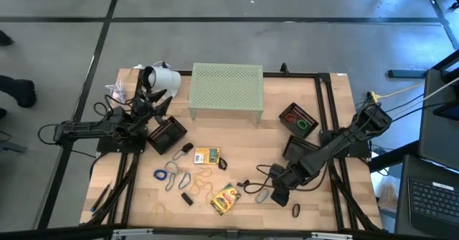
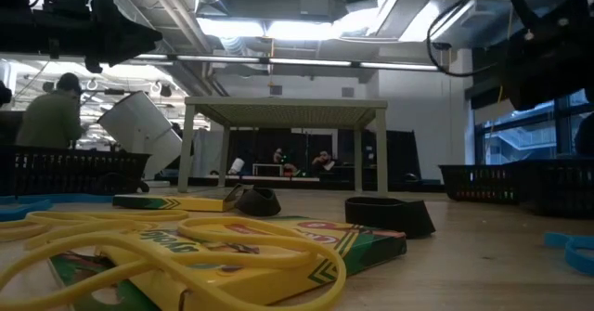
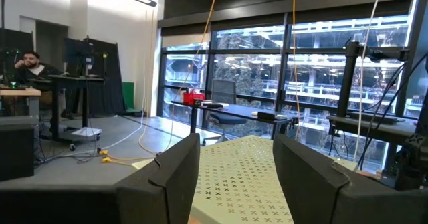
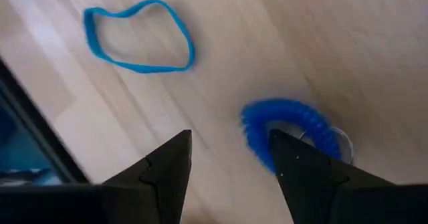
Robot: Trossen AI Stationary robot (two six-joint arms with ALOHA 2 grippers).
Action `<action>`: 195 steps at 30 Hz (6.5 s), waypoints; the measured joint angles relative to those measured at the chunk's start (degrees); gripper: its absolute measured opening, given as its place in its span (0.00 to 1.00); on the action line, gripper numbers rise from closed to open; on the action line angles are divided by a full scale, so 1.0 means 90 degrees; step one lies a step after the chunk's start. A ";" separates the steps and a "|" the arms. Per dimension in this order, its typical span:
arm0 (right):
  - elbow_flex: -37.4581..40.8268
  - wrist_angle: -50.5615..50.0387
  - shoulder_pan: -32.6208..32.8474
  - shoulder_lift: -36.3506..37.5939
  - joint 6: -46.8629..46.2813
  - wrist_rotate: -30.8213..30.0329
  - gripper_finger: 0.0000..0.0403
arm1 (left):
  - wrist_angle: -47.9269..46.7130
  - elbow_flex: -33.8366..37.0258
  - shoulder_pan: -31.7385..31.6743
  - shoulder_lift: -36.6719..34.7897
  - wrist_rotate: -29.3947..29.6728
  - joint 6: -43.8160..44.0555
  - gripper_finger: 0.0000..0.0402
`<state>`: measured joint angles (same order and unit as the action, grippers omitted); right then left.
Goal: Pick & Place Office Desk Supplies
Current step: Put the blue spring keychain into the top black bin, then put the black rubber band into the bottom right black bin
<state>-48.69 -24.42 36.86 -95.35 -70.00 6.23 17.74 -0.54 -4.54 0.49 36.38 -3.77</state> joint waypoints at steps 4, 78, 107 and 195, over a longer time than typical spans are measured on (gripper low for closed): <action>-0.0017 0.0003 0.0000 -0.0135 0.0378 -0.0035 0.50 | 0.0002 0.0000 0.0000 0.0002 0.0000 -0.0002 0.46; -0.1336 -0.6108 -0.4499 0.1131 0.0823 -0.3523 0.08 | -0.0005 0.0000 -0.0002 0.0002 0.0000 0.0000 0.46; -0.1336 -0.4254 -0.4787 0.1131 0.1239 -0.3309 0.44 | 0.0000 0.0000 -0.0002 0.0002 0.0000 0.0000 0.46; -0.1583 0.2101 -0.0518 -0.2122 0.3812 -0.2397 0.44 | -0.0148 0.0000 0.0000 0.0002 0.0000 0.0000 0.46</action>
<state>-62.93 -5.51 32.20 -114.44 -35.68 -15.34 16.40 -0.54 -4.54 0.51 36.38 -3.77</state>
